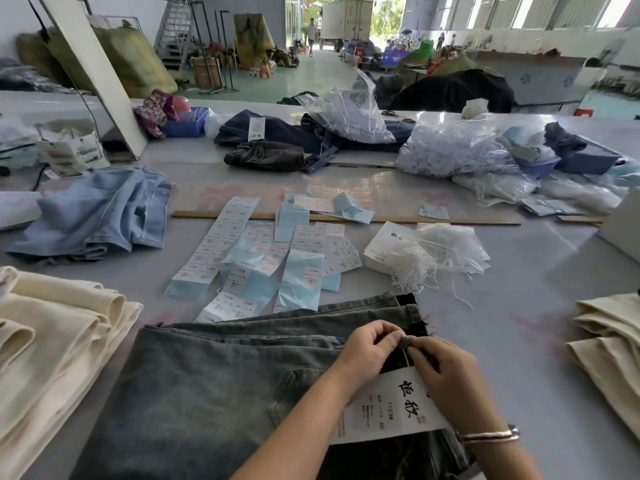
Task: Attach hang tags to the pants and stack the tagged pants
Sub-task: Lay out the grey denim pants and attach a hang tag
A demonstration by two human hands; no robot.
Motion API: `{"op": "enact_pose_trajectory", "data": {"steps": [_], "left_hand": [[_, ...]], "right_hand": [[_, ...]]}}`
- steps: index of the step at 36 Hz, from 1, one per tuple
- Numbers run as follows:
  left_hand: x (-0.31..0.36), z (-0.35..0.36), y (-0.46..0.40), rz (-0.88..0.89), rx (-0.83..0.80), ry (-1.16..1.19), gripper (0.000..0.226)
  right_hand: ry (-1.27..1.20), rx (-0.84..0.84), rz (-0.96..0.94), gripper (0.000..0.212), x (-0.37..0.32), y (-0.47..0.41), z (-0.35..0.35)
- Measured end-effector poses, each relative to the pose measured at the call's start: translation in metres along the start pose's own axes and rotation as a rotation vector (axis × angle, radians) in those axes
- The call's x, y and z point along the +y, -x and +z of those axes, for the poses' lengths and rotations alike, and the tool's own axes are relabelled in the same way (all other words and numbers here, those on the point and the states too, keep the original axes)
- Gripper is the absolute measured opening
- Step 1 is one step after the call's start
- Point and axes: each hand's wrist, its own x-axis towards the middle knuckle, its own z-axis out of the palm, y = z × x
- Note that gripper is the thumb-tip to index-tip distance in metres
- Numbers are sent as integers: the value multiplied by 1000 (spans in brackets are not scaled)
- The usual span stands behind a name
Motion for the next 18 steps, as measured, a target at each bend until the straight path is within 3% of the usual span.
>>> {"op": "enact_pose_trajectory", "data": {"steps": [7, 11, 18], "left_hand": [[-3, -6, 8, -52, -43, 102, 12], [1, -7, 8, -66, -75, 48, 13], [-1, -11, 9, -88, -73, 56, 10]], "right_hand": [[-45, -15, -3, 20, -4, 5, 2], [-67, -53, -17, 24, -3, 6, -1], [-51, -6, -39, 18, -4, 7, 2]]}}
